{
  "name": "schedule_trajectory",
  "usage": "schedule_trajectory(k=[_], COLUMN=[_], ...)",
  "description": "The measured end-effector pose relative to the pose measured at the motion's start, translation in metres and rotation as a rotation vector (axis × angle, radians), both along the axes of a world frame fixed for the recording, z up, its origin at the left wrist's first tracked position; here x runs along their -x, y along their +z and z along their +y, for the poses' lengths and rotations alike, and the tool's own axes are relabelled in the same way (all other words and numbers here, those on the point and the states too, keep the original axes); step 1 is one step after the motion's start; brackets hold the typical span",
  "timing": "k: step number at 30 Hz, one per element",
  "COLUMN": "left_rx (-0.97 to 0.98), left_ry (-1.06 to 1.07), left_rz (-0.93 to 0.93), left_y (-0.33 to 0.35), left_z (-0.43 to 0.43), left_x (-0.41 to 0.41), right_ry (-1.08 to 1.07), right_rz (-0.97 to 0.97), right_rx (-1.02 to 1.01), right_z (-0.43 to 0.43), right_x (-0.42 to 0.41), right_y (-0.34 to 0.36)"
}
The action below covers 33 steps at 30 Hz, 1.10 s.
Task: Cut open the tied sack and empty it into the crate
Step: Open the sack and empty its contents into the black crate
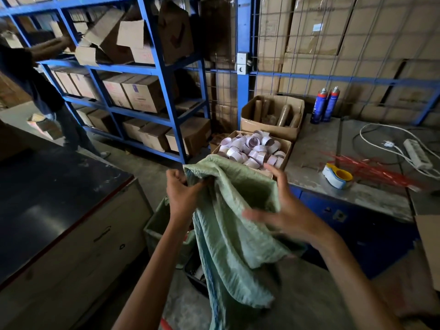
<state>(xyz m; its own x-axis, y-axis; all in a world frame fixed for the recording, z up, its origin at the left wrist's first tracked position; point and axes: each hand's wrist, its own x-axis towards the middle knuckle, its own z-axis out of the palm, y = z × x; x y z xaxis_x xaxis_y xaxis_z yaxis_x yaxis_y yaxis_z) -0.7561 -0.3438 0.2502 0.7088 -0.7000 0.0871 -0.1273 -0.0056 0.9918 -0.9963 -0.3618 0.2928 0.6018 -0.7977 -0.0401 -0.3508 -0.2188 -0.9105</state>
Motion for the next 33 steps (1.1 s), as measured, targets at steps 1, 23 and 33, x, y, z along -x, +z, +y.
schedule_trajectory(k=[1,23,33], left_rx=[-0.008,0.052,0.175], left_ry=[0.02,-0.585,-0.43], left_rz=[0.023,0.156,0.221], left_y=[0.001,0.023,0.008], left_z=[-0.002,0.024,0.009], left_x=[0.002,0.027,0.061], right_ry=[0.034,-0.49,-0.252], right_rz=[0.159,-0.378,-0.434], right_rx=[0.092,0.057,-0.117], right_z=[0.006,-0.023,-0.018], right_x=[0.003,-0.035,-0.029], right_y=[-0.006,0.008,0.028])
